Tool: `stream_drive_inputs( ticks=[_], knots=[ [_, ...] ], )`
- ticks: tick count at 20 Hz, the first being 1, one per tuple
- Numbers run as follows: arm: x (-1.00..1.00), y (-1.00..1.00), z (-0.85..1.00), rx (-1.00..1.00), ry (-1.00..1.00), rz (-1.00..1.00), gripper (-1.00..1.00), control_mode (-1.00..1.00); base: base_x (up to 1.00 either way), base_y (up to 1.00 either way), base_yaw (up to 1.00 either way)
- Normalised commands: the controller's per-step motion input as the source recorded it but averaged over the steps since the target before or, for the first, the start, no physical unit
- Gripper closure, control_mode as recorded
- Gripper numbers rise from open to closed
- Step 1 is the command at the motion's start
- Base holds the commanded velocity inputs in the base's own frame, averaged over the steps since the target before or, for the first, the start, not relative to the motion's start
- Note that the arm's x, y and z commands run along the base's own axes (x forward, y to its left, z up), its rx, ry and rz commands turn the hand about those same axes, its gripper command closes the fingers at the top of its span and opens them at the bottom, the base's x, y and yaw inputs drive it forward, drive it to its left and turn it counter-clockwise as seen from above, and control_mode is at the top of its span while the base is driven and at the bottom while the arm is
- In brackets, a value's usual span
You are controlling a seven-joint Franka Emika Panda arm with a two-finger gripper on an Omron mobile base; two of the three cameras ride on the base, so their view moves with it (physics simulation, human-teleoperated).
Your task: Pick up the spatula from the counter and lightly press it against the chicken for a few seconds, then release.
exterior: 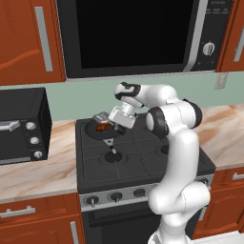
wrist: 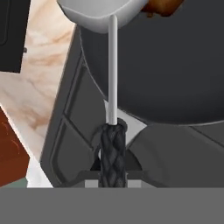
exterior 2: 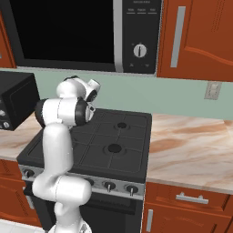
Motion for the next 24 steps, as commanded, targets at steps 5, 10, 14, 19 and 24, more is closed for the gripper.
stream_drive_inputs(
  ticks=[5, 10, 14, 19, 24],
  knots=[
    [-0.54, 0.00, 0.20, 0.00, -0.14, 0.00, 1.00, -1.00, 0.00, 0.00, 0.00],
    [-0.51, -0.08, 0.26, 0.00, -0.14, 0.00, 1.00, -1.00, 0.00, 0.00, 0.00],
    [-0.45, -0.24, 0.42, 0.00, -0.14, 0.00, 1.00, -1.00, 0.00, 0.00, 0.00],
    [-0.47, -0.33, 0.42, 0.00, -0.15, 0.00, 1.00, -1.00, 0.00, 0.00, 0.00],
    [-0.54, -0.35, 0.44, 0.00, -0.11, 0.00, 1.00, -1.00, 0.00, 0.00, 0.00]
  ],
)
